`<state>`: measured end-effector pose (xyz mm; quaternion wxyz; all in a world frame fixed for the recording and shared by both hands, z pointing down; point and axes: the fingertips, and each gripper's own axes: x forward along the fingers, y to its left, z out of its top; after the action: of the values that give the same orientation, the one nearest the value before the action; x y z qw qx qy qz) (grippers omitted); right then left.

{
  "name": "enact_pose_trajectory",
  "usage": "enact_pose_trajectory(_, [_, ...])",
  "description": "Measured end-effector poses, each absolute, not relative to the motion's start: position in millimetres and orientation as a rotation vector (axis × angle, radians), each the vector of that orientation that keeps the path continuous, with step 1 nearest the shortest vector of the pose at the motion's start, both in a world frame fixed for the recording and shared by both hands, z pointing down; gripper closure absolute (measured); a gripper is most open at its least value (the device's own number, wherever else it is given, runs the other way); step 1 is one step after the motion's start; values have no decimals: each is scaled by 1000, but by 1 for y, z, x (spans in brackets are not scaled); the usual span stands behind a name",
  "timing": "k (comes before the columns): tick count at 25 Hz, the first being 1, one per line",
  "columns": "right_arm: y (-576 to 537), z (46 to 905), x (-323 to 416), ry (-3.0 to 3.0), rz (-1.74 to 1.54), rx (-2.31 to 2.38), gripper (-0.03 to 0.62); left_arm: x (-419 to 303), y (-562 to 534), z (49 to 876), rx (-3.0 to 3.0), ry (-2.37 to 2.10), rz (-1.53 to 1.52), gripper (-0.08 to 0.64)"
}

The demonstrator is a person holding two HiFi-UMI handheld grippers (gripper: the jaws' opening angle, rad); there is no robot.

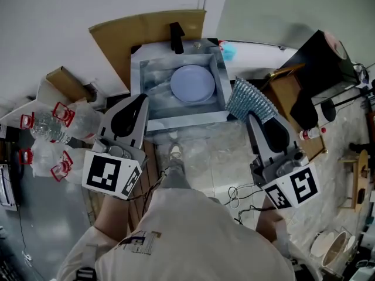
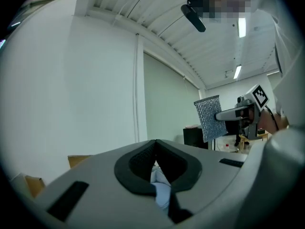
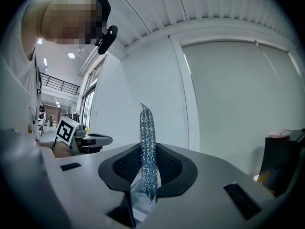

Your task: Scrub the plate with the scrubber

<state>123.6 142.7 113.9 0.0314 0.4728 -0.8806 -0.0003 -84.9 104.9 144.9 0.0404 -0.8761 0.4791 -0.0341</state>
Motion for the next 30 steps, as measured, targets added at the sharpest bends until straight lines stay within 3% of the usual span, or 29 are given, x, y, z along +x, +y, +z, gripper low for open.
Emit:
enact_pose_trajectory(13, [-19,169,54,-2624,168,1363,492,-150,-64,189,-2785,1527,-211,543])
enact_pose_trajectory(30, [-86,243,67,-2580,489,1355,492,-128,-103,249,-2895,1452,-358,543])
